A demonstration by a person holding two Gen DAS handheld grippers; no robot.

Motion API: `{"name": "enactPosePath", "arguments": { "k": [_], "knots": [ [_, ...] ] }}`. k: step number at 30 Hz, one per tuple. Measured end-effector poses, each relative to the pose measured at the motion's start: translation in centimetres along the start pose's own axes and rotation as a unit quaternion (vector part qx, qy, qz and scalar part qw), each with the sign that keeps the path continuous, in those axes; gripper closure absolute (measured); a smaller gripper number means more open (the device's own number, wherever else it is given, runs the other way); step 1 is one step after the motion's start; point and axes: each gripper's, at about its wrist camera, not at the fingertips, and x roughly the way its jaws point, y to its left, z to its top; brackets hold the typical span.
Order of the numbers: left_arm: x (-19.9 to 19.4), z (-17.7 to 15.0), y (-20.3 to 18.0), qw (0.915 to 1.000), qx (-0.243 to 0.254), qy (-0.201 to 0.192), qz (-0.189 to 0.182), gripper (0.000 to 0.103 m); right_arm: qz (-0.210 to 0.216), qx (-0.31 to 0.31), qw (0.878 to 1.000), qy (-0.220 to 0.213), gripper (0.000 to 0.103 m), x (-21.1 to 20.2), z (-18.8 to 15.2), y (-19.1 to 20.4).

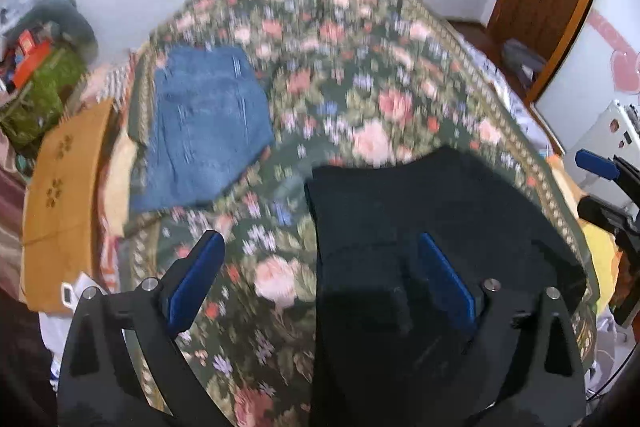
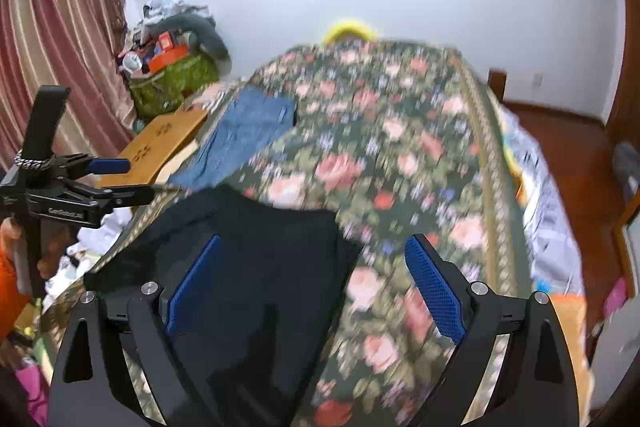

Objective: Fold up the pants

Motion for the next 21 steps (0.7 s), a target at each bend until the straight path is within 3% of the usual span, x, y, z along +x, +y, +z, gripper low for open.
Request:
{"name": "enactPosePath", "arguments": {
  "k": [4, 9, 15, 17, 19, 21],
  "knots": [
    [2.9, -0.7, 1.1, 0.9976, -0.041, 0.047, -0.030, 0.005, 0.027, 0.022, 0.998, 0.055, 0.012, 2.6, -1.9, -0.4],
    [5.5, -1.0, 1.6, 0.9911, -0.060, 0.087, -0.081, 0.005, 0.077, 0.075, 0.985, 0.133, 0.012, 6.0, -3.7, -1.9],
    [7.4, -0.5, 1.3, 0.9811, -0.057, 0.124, -0.137, 0.010, 0.136, 0.091, 0.975, 0.150, 0.012, 8.1, -4.0, -2.4],
    [7.5, -0.3, 1.0, 0.9803, -0.052, 0.122, -0.147, 0.017, 0.146, 0.091, 0.974, 0.150, 0.013, 8.7, -3.9, -2.4],
    [7.4, -0.2, 0.5, 0.9801, -0.044, 0.111, -0.158, 0.035, 0.149, 0.092, 0.973, 0.152, 0.015, 9.1, -3.7, -2.3],
    [7.3, 0.0, 0.0, 0.9811, -0.045, 0.106, -0.155, 0.040, 0.148, 0.090, 0.973, 0.152, 0.027, 9.3, -3.4, -2.3]
  ]
}}
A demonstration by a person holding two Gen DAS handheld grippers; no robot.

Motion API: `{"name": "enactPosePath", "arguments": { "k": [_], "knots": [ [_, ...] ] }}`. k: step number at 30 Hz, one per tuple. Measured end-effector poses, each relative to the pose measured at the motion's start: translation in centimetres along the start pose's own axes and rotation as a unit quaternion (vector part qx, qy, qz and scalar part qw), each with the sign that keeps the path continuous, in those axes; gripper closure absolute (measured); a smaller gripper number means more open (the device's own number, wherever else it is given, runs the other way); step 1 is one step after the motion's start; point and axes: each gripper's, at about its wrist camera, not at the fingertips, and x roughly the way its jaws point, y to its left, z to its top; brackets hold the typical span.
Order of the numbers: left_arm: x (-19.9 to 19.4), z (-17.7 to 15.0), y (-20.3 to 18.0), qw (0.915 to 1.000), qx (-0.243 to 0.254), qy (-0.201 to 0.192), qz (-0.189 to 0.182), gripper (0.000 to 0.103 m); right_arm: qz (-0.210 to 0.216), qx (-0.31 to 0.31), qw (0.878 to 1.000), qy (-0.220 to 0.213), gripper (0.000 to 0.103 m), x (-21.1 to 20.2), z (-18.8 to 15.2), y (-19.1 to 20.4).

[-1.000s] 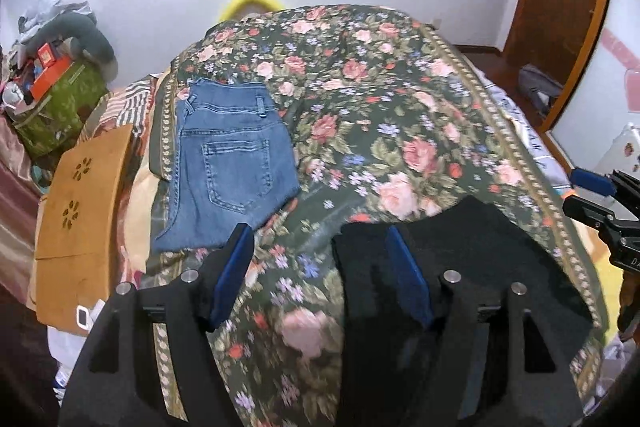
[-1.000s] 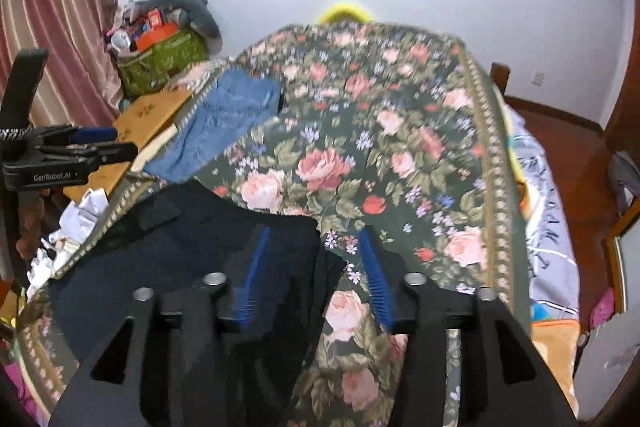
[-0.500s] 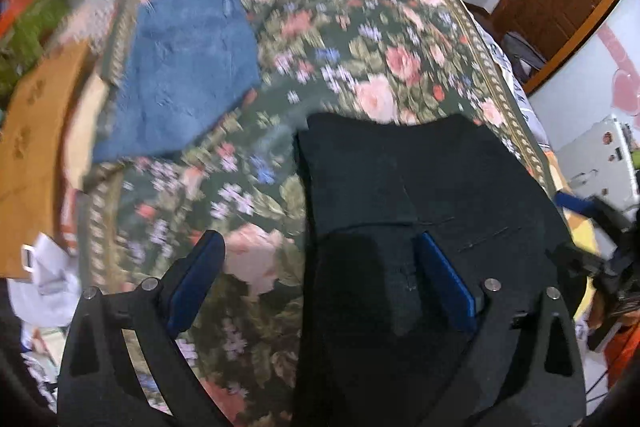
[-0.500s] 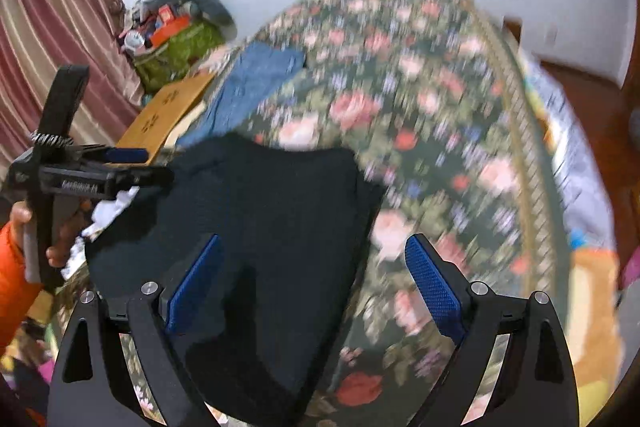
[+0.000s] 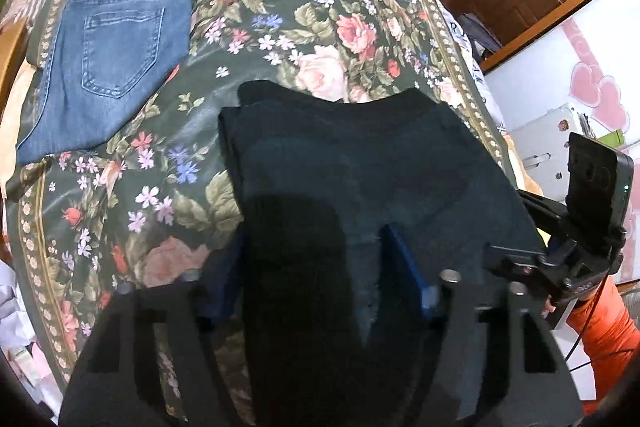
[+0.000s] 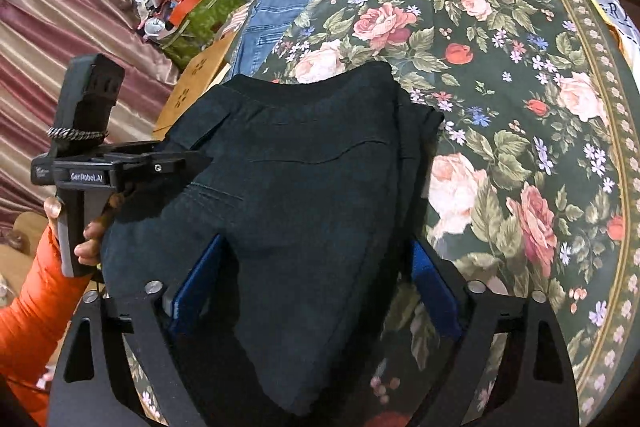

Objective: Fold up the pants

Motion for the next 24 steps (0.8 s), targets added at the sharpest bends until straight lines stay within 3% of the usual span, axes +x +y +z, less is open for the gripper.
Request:
{"name": "enactPosePath", "arguments": {
  "k": [6, 11, 19, 24],
  "knots": [
    [-0.7, 0.0, 0.2, 0.9998, -0.008, -0.016, 0.011, 0.060, 0.005, 0.008, 1.000, -0.002, 0.054, -0.3, 0.4, -0.3],
    [-2.3, -0.6, -1.4, 0.9980, 0.018, -0.052, 0.031, 0.071, -0.010, -0.033, 0.999, -0.011, 0.072, -1.4, 0.6, 1.5],
    [-8.3, -1.0, -3.7, 0.9873, 0.058, -0.133, 0.065, 0.076, -0.062, -0.132, 0.987, -0.067, 0.076, -4.0, 1.8, 6.4],
    [-14.0, -0.4, -3.5, 0.9690, 0.072, -0.214, 0.101, 0.076, -0.062, -0.163, 0.978, -0.118, 0.077, -5.4, 4.8, 9.4]
  ]
}}
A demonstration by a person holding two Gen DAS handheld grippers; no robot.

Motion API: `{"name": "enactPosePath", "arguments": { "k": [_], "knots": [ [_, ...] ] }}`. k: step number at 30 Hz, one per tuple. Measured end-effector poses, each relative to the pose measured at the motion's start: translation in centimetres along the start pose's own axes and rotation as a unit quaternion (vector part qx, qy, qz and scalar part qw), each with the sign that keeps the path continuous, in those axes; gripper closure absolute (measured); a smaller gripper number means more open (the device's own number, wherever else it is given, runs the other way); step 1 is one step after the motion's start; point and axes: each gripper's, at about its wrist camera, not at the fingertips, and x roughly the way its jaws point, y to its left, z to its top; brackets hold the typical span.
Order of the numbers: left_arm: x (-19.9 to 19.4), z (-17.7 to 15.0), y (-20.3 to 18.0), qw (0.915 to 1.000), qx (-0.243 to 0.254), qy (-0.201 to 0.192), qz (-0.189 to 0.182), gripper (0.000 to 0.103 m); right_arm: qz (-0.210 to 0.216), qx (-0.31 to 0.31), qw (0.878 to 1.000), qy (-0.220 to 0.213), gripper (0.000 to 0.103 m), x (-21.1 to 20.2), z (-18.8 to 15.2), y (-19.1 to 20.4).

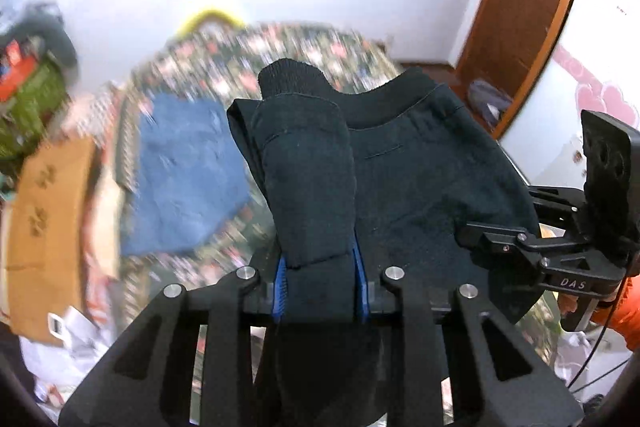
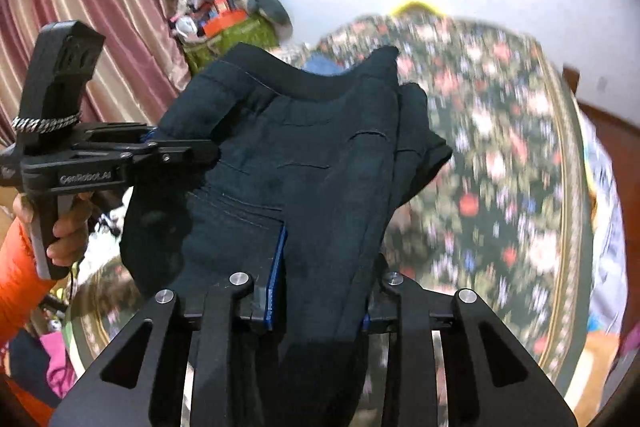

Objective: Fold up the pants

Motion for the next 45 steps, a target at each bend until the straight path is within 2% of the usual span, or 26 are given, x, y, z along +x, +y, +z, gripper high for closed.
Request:
{"name": "enactPosePath", "arguments": {
  "k": [2, 8, 13, 21, 27, 30, 33, 34, 35, 38, 43, 45],
  "knots": [
    [-1.6, 1.3, 1.3, 0.9994, -0.001, -0.029, 0.020, 0.076, 0.007, -0.006, 1.000, -0.024, 0.077, 0.2, 2.3, 0.8],
    [-3.1, 4.6, 6.6, 0.9946, -0.030, -0.077, 0.063, 0.076, 0.024, -0.030, 0.996, -0.077, 0.078, 2.2, 7.9, 3.3],
    [-1.3, 6.2, 11.6, 0.9920, -0.043, -0.086, 0.082, 0.076, 0.030, -0.035, 0.995, -0.088, 0.078, 6.6, 11.5, 3.6],
    [7.0, 6.5, 18.5, 0.9903, -0.076, -0.044, 0.107, 0.076, 0.033, -0.013, 0.998, -0.050, 0.078, 16.1, 13.6, 2.4],
    [15.0, 5.2, 23.2, 0.9888, -0.108, 0.011, 0.103, 0.076, 0.026, 0.002, 1.000, 0.008, 0.078, 23.8, 13.5, 0.6],
    [19.0, 4.0, 24.9, 0.9883, -0.118, 0.040, 0.088, 0.076, 0.012, 0.007, 0.999, 0.037, 0.078, 27.1, 12.7, -0.4],
    [23.7, 2.3, 26.3, 0.9812, -0.149, 0.094, 0.078, 0.075, -0.014, 0.025, 0.995, 0.092, 0.077, 30.8, 11.3, -1.9],
    [25.4, 1.6, 26.8, 0.9774, -0.158, 0.113, 0.083, 0.069, -0.020, 0.030, 0.993, 0.109, 0.076, 31.7, 10.9, -2.2],
    [26.2, 1.0, 27.0, 0.9765, -0.159, 0.116, 0.086, 0.066, -0.026, 0.036, 0.991, 0.125, 0.075, 32.4, 10.5, -2.5],
    [25.6, 0.4, 26.6, 0.9795, -0.155, 0.095, 0.088, 0.060, -0.027, 0.039, 0.991, 0.127, 0.073, 32.2, 10.4, -2.8],
    [24.0, 0.0, 26.7, 0.9757, -0.163, 0.100, 0.106, 0.052, -0.066, -0.010, 0.990, 0.125, 0.070, 30.2, 9.8, -1.5],
    [22.5, -0.1, 26.4, 0.9738, -0.164, 0.098, 0.123, 0.052, -0.075, -0.025, 0.990, 0.121, 0.070, 29.2, 9.5, -1.1]
  ]
}}
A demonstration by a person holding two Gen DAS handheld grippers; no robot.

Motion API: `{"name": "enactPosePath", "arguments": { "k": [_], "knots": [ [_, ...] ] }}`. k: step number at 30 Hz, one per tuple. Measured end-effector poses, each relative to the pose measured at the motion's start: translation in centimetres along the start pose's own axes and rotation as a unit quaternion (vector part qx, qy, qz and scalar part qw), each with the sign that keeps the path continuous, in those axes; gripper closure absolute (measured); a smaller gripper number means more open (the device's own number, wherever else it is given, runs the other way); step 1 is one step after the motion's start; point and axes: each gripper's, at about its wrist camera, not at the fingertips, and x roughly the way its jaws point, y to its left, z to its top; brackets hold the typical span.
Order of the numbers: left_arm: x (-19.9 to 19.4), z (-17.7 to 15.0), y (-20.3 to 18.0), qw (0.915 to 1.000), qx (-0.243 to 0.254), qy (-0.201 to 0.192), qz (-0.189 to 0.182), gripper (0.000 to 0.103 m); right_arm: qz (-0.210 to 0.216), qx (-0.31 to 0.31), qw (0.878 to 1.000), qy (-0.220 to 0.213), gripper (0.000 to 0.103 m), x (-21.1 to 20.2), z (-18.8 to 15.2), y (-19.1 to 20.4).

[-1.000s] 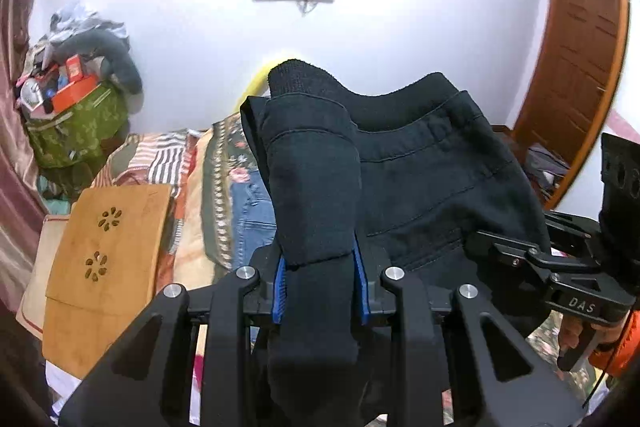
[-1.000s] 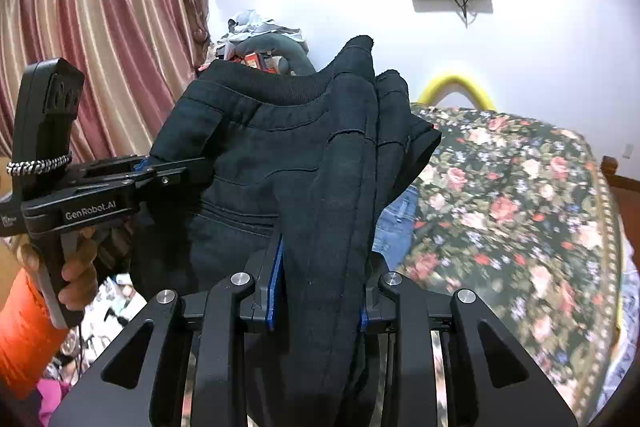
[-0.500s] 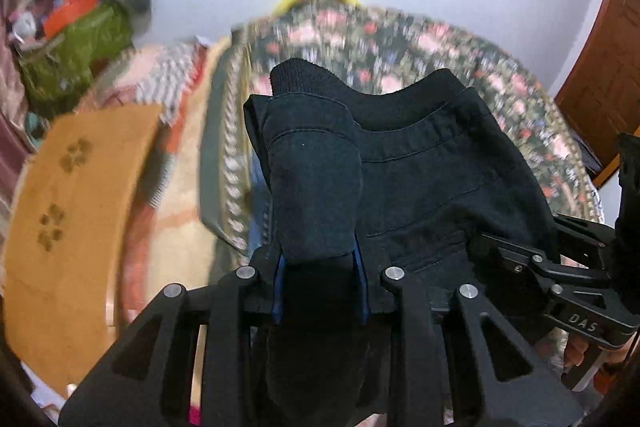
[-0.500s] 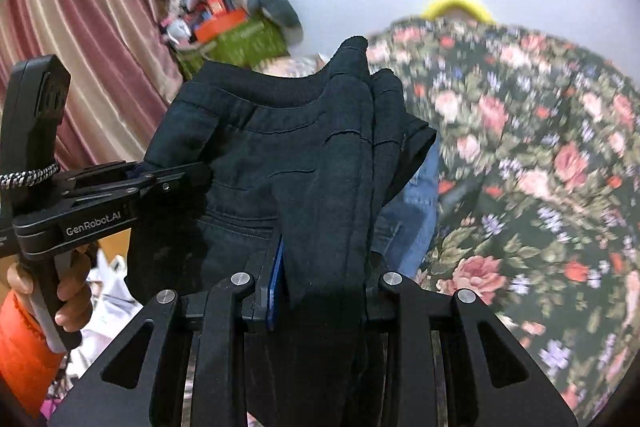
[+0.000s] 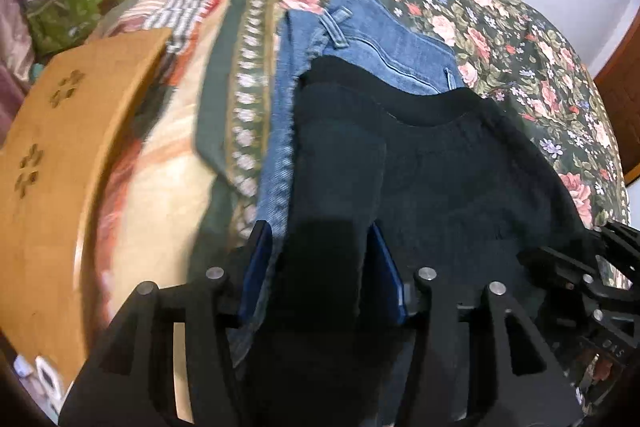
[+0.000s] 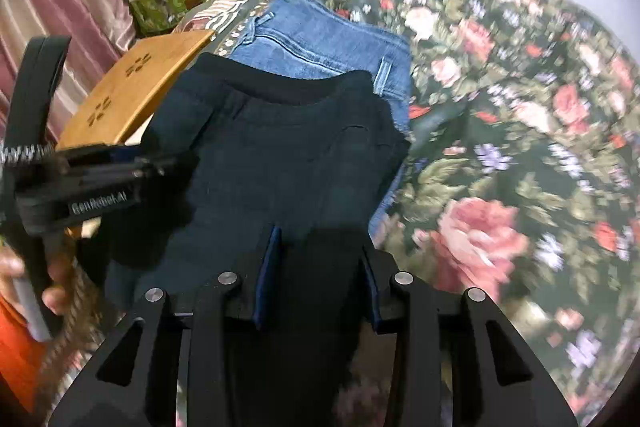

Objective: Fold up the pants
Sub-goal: 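Lower the folded black trousers onto the jeans with both grippers and release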

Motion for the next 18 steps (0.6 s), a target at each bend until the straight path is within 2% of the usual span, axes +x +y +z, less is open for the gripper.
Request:
{"name": "enactPosePath", "arguments": {
  "k": [3, 6, 9, 13, 18],
  "knots": [
    [-3.0, -0.4, -0.4, 0.9996, 0.007, -0.016, 0.022, 0.052, -0.001, -0.013, 1.000, -0.016, 0.070, -2.0, -0.4, -0.2],
    [-7.5, -1.4, -1.1, 0.9982, 0.026, -0.044, 0.032, 0.052, 0.018, -0.005, 0.998, -0.052, 0.070, -5.8, -0.9, -0.4],
    [-13.2, -2.7, -2.7, 0.9942, 0.052, -0.088, 0.036, 0.052, 0.033, 0.004, 0.994, -0.103, 0.070, -10.7, -1.6, 0.1],
    [-21.0, -4.7, -4.8, 0.9867, 0.073, -0.144, 0.015, 0.052, 0.039, 0.005, 0.983, -0.180, 0.070, -18.7, -3.5, 1.5],
    [-30.9, -8.5, -7.1, 0.9718, 0.083, -0.221, 0.001, 0.052, 0.055, -0.009, 0.963, -0.264, 0.070, -27.7, -6.3, 4.0]
  ]
}}
